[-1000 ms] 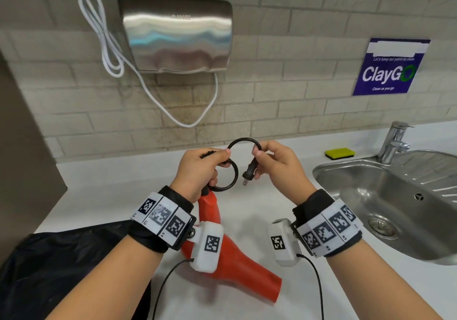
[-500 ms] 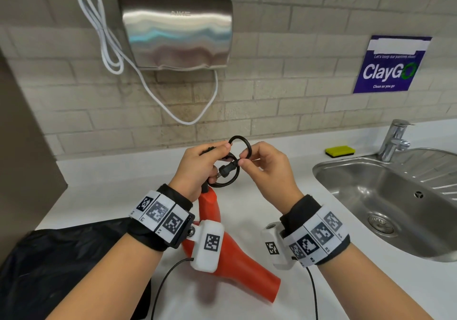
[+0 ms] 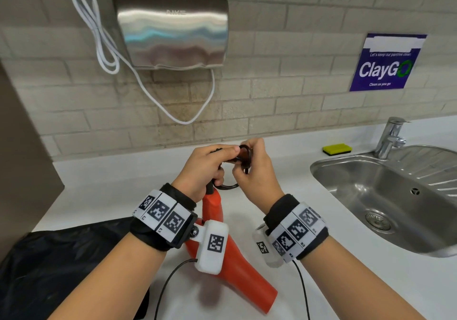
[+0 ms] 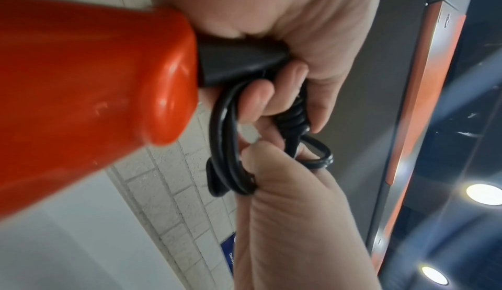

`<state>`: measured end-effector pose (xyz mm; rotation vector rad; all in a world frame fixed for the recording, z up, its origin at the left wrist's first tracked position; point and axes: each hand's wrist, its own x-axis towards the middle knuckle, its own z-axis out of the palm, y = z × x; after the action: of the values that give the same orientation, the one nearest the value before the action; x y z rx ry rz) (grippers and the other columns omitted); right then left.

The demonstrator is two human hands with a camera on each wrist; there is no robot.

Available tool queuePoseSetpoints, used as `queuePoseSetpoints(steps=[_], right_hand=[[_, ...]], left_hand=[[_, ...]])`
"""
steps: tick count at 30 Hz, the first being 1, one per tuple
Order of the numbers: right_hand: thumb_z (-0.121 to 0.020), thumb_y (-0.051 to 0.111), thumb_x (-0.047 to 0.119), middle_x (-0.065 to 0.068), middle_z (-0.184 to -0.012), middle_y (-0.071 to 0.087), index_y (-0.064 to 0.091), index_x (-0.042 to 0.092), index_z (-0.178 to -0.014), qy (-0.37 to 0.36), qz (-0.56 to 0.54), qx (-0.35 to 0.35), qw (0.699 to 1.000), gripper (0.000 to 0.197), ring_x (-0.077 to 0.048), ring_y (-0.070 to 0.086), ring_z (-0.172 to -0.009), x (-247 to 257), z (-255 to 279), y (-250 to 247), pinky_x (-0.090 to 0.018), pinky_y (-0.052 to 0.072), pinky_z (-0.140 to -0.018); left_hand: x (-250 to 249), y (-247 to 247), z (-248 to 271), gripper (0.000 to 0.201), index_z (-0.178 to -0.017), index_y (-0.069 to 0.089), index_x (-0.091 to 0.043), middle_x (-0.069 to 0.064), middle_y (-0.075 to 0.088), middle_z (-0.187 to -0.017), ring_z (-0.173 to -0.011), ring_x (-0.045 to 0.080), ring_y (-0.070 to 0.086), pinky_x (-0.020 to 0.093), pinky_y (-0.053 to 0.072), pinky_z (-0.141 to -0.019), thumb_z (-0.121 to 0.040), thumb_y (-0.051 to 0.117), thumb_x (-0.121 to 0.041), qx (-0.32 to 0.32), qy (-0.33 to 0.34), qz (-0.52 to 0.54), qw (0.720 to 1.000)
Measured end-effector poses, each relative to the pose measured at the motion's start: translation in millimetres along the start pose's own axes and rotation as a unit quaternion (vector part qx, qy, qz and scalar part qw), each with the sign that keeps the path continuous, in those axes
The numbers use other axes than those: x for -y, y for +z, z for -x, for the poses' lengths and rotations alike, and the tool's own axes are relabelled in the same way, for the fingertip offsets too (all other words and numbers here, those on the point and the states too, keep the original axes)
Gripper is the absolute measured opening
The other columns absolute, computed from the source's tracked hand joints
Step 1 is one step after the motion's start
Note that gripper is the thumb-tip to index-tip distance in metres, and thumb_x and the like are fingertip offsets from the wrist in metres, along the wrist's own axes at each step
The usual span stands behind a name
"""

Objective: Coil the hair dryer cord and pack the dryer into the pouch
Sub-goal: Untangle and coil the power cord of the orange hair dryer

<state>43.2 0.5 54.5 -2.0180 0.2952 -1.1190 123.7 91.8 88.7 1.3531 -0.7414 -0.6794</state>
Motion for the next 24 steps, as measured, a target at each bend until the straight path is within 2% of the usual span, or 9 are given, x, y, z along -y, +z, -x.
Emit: queuePoseSetpoints(steps=[2, 5, 6, 8, 10, 13, 16, 20, 24], right_hand=[[-0.082, 0.042, -0.011, 0.004, -0.078, 0.049, 0.029, 0.028, -0.088, 0.022, -0.046, 0.041, 0.998, 0.042, -0.007, 0.054, -0.068, 2, -4, 1, -0.018, 0.045, -0.062], [-0.079, 0.038, -0.013, 0.001, -0.077, 0.046, 0.026, 0.019, -0.097, 0.032, -0.021, 0.069, 0.997, 0.039, -0.010, 0.047, -0.063, -2, -10, 1, -0.027, 0.042, -0.059], [-0.078, 0.038, -0.013, 0.002, -0.077, 0.047, 0.025, 0.018, -0.098, 0.037, -0.006, 0.082, 0.996, 0.039, -0.007, 0.046, -0.060, -2, -11, 0, -0.025, 0.039, -0.056], [-0.078, 0.039, -0.011, 0.004, -0.077, 0.050, 0.028, 0.016, -0.099, 0.055, -0.004, 0.122, 0.991, 0.036, -0.002, 0.048, -0.058, -2, -12, -1, -0.018, 0.036, -0.054], [-0.077, 0.046, -0.004, -0.001, -0.079, 0.059, 0.041, 0.012, -0.102, 0.084, -0.040, 0.179, 0.979, 0.030, -0.008, 0.056, -0.066, -2, -11, -6, -0.021, 0.042, -0.058], [-0.071, 0.052, 0.011, 0.005, -0.059, 0.052, 0.055, 0.010, -0.079, 0.113, -0.118, 0.242, 0.957, 0.009, -0.004, 0.046, -0.050, -5, -7, -20, -0.014, 0.037, -0.051], [-0.069, 0.044, 0.007, 0.001, -0.050, 0.039, 0.056, 0.006, -0.068, 0.153, -0.193, 0.231, 0.941, 0.012, -0.002, 0.033, -0.041, -5, -8, -31, -0.012, 0.027, -0.044], [-0.087, 0.043, -0.002, 0.005, -0.050, 0.043, 0.061, 0.016, -0.069, 0.133, -0.068, 0.222, 0.964, 0.032, -0.007, 0.034, -0.049, -13, -13, -38, -0.016, 0.028, -0.049], [-0.091, 0.042, 0.002, 0.002, -0.053, 0.035, 0.056, 0.021, -0.066, 0.117, 0.000, 0.158, 0.981, 0.034, -0.011, 0.030, -0.050, -15, -17, -42, -0.023, 0.024, -0.051]], left_hand=[[-1, 1, 1, 0.015, -0.096, 0.071, -0.015, 0.004, 0.064, -0.084, -0.037, 0.007, 0.027, 0.019, 0.029, -0.039, -0.086, 0.060, -0.017, 0.014, 0.000, 0.000, 1.000], [-3, -2, 0, 0.021, -0.102, 0.071, -0.020, 0.001, 0.065, -0.088, -0.040, 0.008, 0.026, 0.020, 0.031, -0.040, -0.086, 0.058, -0.014, 0.031, 0.005, -0.006, 0.999], [-3, -3, 0, 0.019, -0.100, 0.071, -0.019, 0.002, 0.065, -0.088, -0.040, 0.009, 0.026, 0.020, 0.032, -0.040, -0.086, 0.058, -0.014, 0.034, 0.004, -0.006, 0.999], [-4, -5, 0, 0.014, -0.094, 0.070, -0.016, 0.003, 0.064, -0.082, -0.040, 0.009, 0.026, 0.019, 0.031, -0.040, -0.087, 0.058, -0.014, 0.036, -0.001, -0.007, 0.999], [-4, -7, 1, 0.013, -0.092, 0.069, -0.013, 0.001, 0.064, -0.076, -0.038, 0.007, 0.028, 0.019, 0.030, -0.039, -0.088, 0.057, -0.016, 0.037, -0.006, 0.001, 0.999], [-3, -13, -1, 0.016, -0.085, 0.068, -0.013, -0.002, 0.064, -0.067, -0.035, 0.006, 0.026, 0.017, 0.030, -0.038, -0.090, 0.054, -0.021, 0.025, -0.011, 0.030, 0.999], [-3, -14, -2, 0.018, -0.076, 0.067, -0.015, -0.005, 0.064, -0.058, -0.034, 0.005, 0.022, 0.017, 0.027, -0.036, -0.085, 0.059, -0.028, -0.003, -0.009, 0.038, 0.999], [-3, -8, -2, 0.007, -0.072, 0.067, -0.015, -0.008, 0.063, -0.054, -0.033, 0.006, 0.026, 0.017, 0.029, -0.035, -0.079, 0.067, -0.015, -0.014, -0.001, 0.008, 1.000], [-3, -6, -4, 0.015, -0.075, 0.069, -0.017, -0.005, 0.062, -0.056, -0.036, 0.007, 0.029, 0.018, 0.030, -0.037, -0.078, 0.067, -0.002, -0.022, 0.019, -0.016, 0.999]])
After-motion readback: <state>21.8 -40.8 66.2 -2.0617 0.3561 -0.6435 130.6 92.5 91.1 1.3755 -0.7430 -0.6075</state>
